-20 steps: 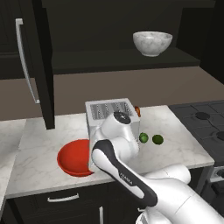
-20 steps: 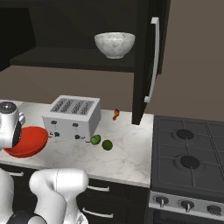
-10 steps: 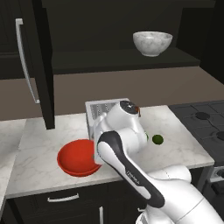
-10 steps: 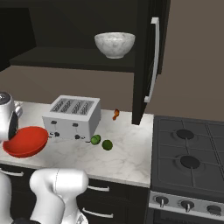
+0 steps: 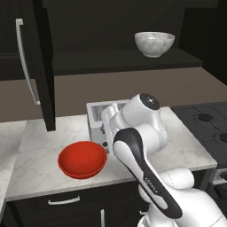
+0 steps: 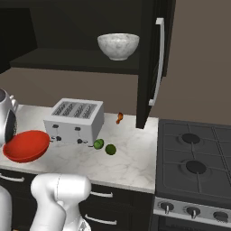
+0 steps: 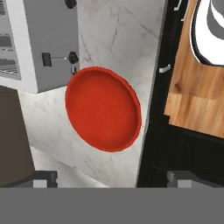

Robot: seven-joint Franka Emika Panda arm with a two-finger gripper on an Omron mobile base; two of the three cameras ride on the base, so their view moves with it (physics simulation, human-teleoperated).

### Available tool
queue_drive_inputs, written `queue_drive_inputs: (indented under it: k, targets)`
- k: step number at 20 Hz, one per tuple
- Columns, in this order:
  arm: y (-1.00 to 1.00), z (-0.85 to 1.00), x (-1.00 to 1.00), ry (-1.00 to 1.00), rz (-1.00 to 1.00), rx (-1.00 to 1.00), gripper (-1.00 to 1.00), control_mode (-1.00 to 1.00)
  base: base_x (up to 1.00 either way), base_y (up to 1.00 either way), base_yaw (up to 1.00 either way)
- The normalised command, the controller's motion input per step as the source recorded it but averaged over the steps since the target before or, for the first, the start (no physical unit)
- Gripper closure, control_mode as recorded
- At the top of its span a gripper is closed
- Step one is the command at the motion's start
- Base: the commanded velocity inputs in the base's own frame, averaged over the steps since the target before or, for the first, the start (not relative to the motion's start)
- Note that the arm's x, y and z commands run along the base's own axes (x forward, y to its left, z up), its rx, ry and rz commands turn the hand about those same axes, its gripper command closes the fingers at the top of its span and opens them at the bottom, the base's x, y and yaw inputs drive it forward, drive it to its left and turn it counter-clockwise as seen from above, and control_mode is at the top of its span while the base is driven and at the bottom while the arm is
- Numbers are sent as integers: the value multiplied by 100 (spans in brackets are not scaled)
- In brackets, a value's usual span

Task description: Pick both bowls and place them on the counter. Then place the lime in one bowl and place the avocado in the other bowl.

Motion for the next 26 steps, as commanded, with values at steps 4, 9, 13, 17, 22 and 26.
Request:
queue_drive_inputs:
  k: [4,9,13,17,22,26]
  targets:
    - [-34,41,-32,-22,10,0,-100,-100,0,0,0]
    - [-31,45,-25,-13,5,0,-100,-100,0,0,0]
    - [-29,49,-12,-2,0,0,-100,-100,0,0,0]
    - [-29,50,-8,0,0,0,-100,-100,0,0,0]
    - [-34,49,-7,0,0,0,-100,-100,0,0,0]
    - [-38,42,-11,1,0,0,-100,-100,0,0,0]
